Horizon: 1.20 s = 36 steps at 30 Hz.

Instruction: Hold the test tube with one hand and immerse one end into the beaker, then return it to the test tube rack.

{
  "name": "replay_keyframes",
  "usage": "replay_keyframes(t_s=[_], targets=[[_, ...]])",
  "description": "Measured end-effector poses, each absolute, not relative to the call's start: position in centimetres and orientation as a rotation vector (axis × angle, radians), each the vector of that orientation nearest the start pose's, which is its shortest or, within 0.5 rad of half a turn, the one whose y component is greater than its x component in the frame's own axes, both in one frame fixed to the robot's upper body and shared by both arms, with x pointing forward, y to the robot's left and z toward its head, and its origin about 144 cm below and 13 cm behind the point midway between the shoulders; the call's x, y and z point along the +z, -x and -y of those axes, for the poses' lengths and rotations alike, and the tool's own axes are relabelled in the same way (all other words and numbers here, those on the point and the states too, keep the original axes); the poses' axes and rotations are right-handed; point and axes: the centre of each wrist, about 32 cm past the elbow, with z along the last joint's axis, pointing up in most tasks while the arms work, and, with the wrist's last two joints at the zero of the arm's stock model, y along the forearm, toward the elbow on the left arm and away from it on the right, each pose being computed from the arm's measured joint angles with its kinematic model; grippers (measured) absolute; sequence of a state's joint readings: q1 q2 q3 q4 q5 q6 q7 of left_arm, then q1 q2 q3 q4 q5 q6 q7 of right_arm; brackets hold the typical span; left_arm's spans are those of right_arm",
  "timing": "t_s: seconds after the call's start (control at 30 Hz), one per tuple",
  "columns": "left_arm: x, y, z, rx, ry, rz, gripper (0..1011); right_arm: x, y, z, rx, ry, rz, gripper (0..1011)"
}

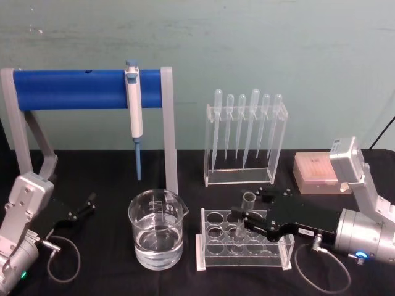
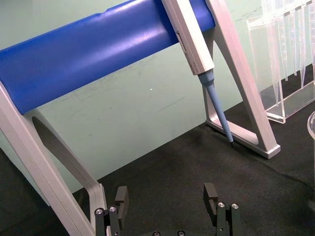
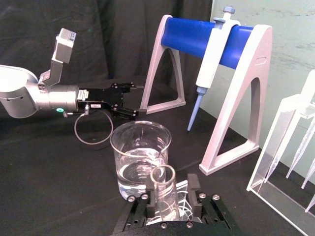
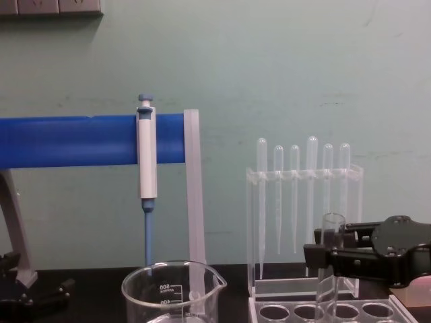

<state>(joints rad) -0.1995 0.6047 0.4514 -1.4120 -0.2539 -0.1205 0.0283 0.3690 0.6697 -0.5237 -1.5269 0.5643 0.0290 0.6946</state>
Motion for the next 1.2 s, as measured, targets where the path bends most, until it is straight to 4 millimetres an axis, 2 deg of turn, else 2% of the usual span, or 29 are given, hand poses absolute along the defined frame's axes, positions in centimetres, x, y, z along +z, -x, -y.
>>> replay_keyframes(t_s=[0.07, 0.1, 0.13, 0.23, 0.3, 0.33, 0.4, 0.43, 0.7, 1.03, 1.2], targets=[[114.0, -48.9, -31.0, 1.248, -0.304, 0.285, 1000, 122.0, -52.1, 29.3, -0.503, 0.175, 0.079, 440], [114.0, -48.9, -31.0, 1.248, -0.304, 0.285, 1000, 122.0, -52.1, 29.3, -0.503, 0.175, 0.078, 500], [114.0, -48.9, -31.0, 1.248, -0.304, 0.285, 1000, 122.0, -52.1, 29.3, -0.503, 0.175, 0.078, 500], [114.0, -48.9, -31.0, 1.248, -0.304, 0.285, 1000, 122.0, -52.1, 29.3, -0.503, 0.175, 0.078, 628], [114.0, -48.9, -31.0, 1.248, -0.304, 0.285, 1000, 122.0, -52.1, 29.3, -0.503, 0.175, 0.078, 669], [114.0, -48.9, -31.0, 1.248, -0.304, 0.285, 1000, 122.0, -52.1, 29.3, -0.503, 0.175, 0.078, 729], [114.0, -48.9, -31.0, 1.248, -0.305, 0.285, 1000, 122.0, -52.1, 29.3, -0.503, 0.175, 0.078, 767], [114.0, -48.9, -31.0, 1.248, -0.304, 0.285, 1000, 122.0, -52.1, 29.3, -0.503, 0.175, 0.078, 821], [114.0, -48.9, -31.0, 1.248, -0.304, 0.285, 1000, 122.6, -52.0, 29.0, -0.494, 0.169, 0.102, 1003], [114.0, -48.9, -31.0, 1.248, -0.304, 0.285, 1000, 124.5, -51.4, 28.3, -0.480, 0.104, 0.181, 1003], [114.0, -48.9, -31.0, 1.248, -0.304, 0.285, 1000, 125.0, -50.4, 28.4, -0.549, 0.044, 0.228, 1002]])
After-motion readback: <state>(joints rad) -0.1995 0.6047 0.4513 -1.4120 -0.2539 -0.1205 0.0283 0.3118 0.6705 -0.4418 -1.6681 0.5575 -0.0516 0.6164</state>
